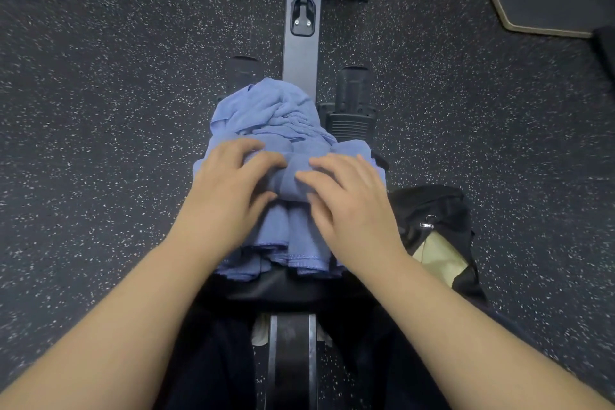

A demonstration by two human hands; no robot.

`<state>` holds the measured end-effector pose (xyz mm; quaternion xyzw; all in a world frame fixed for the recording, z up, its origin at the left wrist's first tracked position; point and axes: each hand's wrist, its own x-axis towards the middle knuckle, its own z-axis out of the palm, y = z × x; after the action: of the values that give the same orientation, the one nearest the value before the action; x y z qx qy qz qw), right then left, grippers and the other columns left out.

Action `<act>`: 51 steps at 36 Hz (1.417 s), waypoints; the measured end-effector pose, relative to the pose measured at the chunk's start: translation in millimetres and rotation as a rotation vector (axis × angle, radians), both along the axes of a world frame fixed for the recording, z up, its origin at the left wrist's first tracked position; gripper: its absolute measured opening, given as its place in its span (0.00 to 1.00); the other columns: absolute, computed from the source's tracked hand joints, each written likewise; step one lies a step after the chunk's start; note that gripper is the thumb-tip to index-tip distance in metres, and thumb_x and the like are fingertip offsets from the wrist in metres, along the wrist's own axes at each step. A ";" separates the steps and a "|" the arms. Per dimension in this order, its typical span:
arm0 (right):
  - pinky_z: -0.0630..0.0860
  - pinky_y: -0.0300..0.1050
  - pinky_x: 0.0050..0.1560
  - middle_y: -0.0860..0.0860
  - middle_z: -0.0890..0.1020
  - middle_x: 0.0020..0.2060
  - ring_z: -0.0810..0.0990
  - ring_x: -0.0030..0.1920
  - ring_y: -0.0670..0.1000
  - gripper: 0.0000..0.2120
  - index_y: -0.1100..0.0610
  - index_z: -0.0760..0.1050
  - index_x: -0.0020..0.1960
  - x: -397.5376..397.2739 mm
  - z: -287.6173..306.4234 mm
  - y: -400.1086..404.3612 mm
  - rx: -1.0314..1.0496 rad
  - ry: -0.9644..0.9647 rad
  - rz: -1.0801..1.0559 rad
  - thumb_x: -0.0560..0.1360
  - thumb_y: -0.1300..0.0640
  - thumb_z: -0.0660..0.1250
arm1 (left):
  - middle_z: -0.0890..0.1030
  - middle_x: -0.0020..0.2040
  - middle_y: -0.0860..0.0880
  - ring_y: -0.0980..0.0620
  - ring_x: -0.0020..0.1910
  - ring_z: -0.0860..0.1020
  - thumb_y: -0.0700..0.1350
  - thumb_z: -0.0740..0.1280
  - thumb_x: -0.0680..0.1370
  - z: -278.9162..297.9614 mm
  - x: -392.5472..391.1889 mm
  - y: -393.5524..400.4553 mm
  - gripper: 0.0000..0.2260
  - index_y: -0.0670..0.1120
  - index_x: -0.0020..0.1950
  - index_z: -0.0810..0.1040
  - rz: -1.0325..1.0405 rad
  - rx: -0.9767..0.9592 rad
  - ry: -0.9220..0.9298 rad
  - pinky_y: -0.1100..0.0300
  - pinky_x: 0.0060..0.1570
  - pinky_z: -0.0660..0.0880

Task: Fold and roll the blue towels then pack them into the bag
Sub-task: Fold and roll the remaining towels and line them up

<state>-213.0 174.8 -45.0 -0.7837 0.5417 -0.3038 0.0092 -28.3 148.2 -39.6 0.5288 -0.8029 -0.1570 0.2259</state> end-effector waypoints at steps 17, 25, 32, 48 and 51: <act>0.74 0.50 0.42 0.55 0.82 0.50 0.80 0.42 0.60 0.20 0.56 0.81 0.53 6.8 14.0 -12.2 0.171 0.134 -0.035 0.61 0.62 0.69 | 0.63 0.66 0.44 0.46 0.63 0.68 0.44 0.70 0.75 11.9 0.7 22.8 0.27 0.43 0.70 0.65 0.316 0.127 0.199 0.55 0.61 0.67; 0.76 0.52 0.33 0.57 0.79 0.42 0.77 0.36 0.61 0.14 0.59 0.78 0.49 25.2 25.8 -8.4 0.308 0.067 -0.072 0.64 0.57 0.69 | 0.75 0.54 0.56 0.49 0.58 0.76 0.47 0.68 0.76 7.5 16.4 25.4 0.15 0.54 0.61 0.70 0.257 0.287 0.204 0.44 0.60 0.71; 0.74 0.51 0.34 0.58 0.76 0.47 0.78 0.41 0.62 0.17 0.60 0.75 0.53 47.8 34.6 -3.1 0.375 0.085 -0.158 0.68 0.54 0.72 | 0.75 0.64 0.53 0.57 0.66 0.72 0.49 0.63 0.79 0.4 16.4 21.3 0.19 0.57 0.69 0.67 0.262 0.421 0.422 0.58 0.66 0.66; 0.64 0.39 0.55 0.51 0.72 0.60 0.72 0.60 0.51 0.22 0.53 0.70 0.65 69.8 41.4 -3.4 0.528 -0.180 -0.111 0.75 0.48 0.67 | 0.76 0.64 0.50 0.48 0.70 0.67 0.68 0.56 0.69 -13.3 25.0 3.5 0.35 0.59 0.76 0.61 0.319 0.539 0.528 0.46 0.71 0.62; 0.63 0.35 0.55 0.50 0.72 0.60 0.73 0.59 0.49 0.21 0.53 0.71 0.66 71.3 42.1 -3.1 0.553 -0.239 -0.081 0.75 0.49 0.68 | 0.74 0.67 0.49 0.50 0.71 0.66 0.65 0.57 0.70 -11.5 25.7 2.5 0.33 0.59 0.76 0.60 0.340 0.533 0.541 0.48 0.72 0.61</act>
<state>-141.7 171.6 -2.9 -0.6879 0.6298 -0.2352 0.2737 -2.6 150.7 -51.1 0.6335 -0.5472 -0.4532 0.3065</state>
